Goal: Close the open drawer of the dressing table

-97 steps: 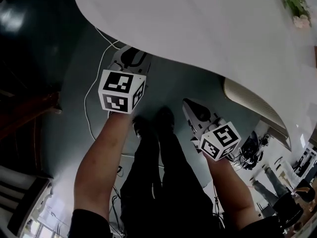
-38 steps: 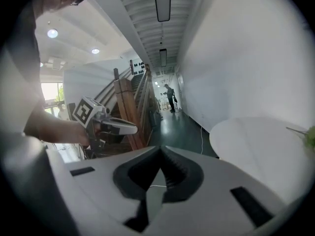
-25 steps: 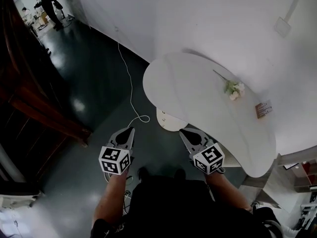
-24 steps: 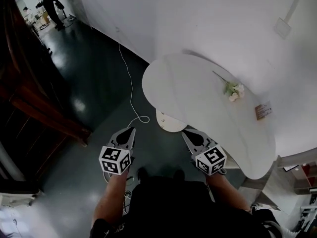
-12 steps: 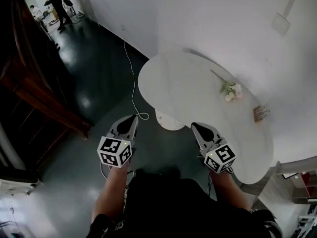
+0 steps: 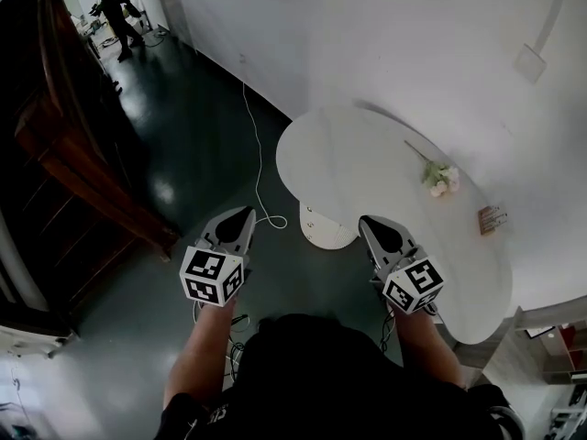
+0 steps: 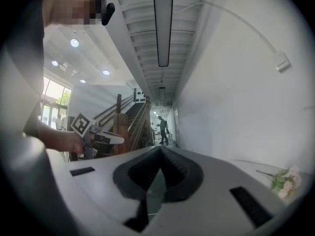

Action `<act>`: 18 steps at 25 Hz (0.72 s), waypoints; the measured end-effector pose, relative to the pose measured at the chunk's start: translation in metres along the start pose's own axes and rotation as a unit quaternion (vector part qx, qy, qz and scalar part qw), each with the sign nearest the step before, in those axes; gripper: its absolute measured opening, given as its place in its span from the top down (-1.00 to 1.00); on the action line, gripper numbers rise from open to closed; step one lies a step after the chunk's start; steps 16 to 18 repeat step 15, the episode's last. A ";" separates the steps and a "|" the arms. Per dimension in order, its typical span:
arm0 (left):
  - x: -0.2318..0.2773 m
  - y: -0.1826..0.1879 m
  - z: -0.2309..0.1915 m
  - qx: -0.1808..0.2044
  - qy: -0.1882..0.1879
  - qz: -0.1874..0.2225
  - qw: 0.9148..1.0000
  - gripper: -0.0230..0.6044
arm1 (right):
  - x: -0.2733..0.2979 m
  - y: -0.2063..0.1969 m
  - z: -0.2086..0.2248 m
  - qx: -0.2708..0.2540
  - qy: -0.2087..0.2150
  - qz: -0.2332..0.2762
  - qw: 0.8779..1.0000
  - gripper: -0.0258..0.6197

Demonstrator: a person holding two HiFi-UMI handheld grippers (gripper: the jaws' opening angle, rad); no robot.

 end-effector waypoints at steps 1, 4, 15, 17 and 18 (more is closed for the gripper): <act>-0.003 0.003 -0.002 0.004 0.001 0.003 1.000 0.90 | 0.001 0.002 -0.005 0.000 0.003 0.001 1.000 0.91; -0.012 0.012 -0.006 0.011 0.003 0.021 1.000 0.90 | 0.003 0.009 -0.015 0.001 0.005 0.010 1.000 0.91; -0.042 0.000 -0.025 -0.008 0.007 0.029 1.000 0.90 | 0.007 0.009 -0.039 0.011 -0.002 0.013 1.000 0.91; -0.042 0.000 -0.025 -0.008 0.007 0.029 1.000 0.90 | 0.007 0.009 -0.039 0.011 -0.002 0.013 1.000 0.91; -0.042 0.000 -0.025 -0.008 0.007 0.029 1.000 0.90 | 0.007 0.009 -0.039 0.011 -0.002 0.013 1.000 0.91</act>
Point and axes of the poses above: the fingertips, and each gripper's own axes: x forward along the fingers, z to its right, y out of its top, the point moved 2 cm from there along -x, backward along the fingers, and after that the axes turned 15 degrees about -y, right-handed, at the moved point
